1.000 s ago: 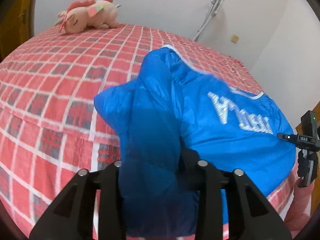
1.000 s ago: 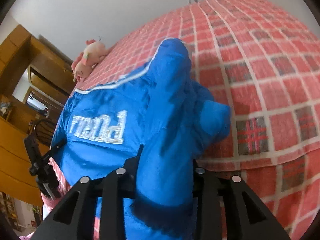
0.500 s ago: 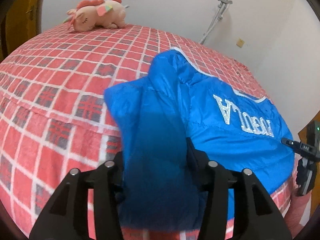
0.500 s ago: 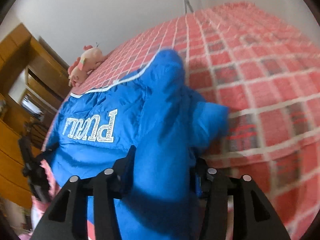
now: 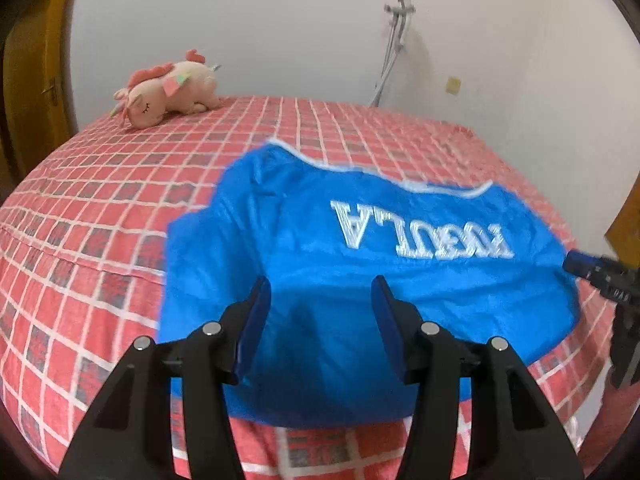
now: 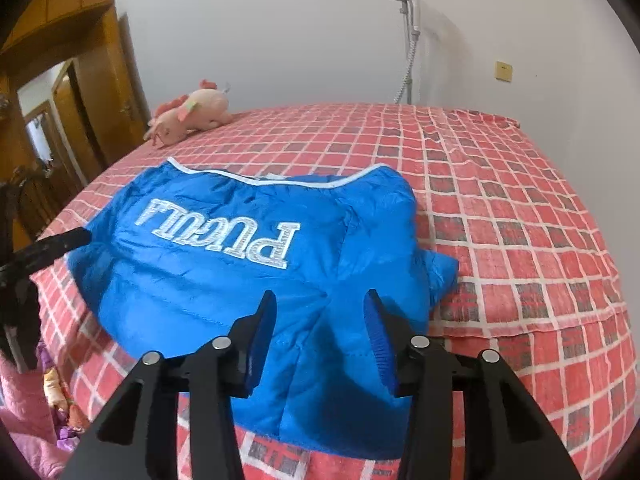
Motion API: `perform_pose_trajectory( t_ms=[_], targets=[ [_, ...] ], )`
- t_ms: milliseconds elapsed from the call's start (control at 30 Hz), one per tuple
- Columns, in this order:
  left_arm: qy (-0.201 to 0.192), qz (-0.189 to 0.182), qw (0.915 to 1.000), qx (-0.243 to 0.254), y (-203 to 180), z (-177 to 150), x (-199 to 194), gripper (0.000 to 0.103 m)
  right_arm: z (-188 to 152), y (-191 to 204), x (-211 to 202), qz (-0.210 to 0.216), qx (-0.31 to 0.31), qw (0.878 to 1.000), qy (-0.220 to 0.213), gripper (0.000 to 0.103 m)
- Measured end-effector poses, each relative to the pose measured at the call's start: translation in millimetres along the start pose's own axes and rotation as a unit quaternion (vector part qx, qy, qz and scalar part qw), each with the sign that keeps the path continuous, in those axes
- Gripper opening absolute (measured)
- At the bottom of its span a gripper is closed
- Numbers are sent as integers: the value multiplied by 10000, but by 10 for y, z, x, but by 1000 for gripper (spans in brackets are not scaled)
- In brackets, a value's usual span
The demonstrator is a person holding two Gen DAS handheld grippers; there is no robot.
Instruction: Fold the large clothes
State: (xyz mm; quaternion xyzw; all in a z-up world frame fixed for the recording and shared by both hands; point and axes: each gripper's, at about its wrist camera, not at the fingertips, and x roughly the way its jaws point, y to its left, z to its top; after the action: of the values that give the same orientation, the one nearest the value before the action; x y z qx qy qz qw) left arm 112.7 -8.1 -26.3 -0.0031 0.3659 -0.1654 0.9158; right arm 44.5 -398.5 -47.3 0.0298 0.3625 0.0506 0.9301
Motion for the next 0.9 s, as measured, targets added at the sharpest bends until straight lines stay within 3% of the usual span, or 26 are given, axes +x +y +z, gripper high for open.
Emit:
perform_pose_trajectory(
  t_ms=[133,300,500,600,767,900],
  targets=[
    [319,58,9995,-1,-30,-110,284,52,-88,-83,200,-57,148,9997,193,43],
    [285,122,9995,110,-35,-224,422,52,-268,-181,405,102,392,9990,208,41],
    [357,108,9993,72,-19,-185,424,51,-241,-225,380,199,558,9979,257,42],
    [393,120,9992,25,-11,-149,295,52,-200,-217,307,250,589,9976,278,45],
    [352,330,9985,-265,145,-147,-82,66,-158,-171,163,278,414,9983,293,49],
    [678,575,9938,-675,364,-274,-255,71,-164,-180,153,329,363,9981,382,50]
  ],
)
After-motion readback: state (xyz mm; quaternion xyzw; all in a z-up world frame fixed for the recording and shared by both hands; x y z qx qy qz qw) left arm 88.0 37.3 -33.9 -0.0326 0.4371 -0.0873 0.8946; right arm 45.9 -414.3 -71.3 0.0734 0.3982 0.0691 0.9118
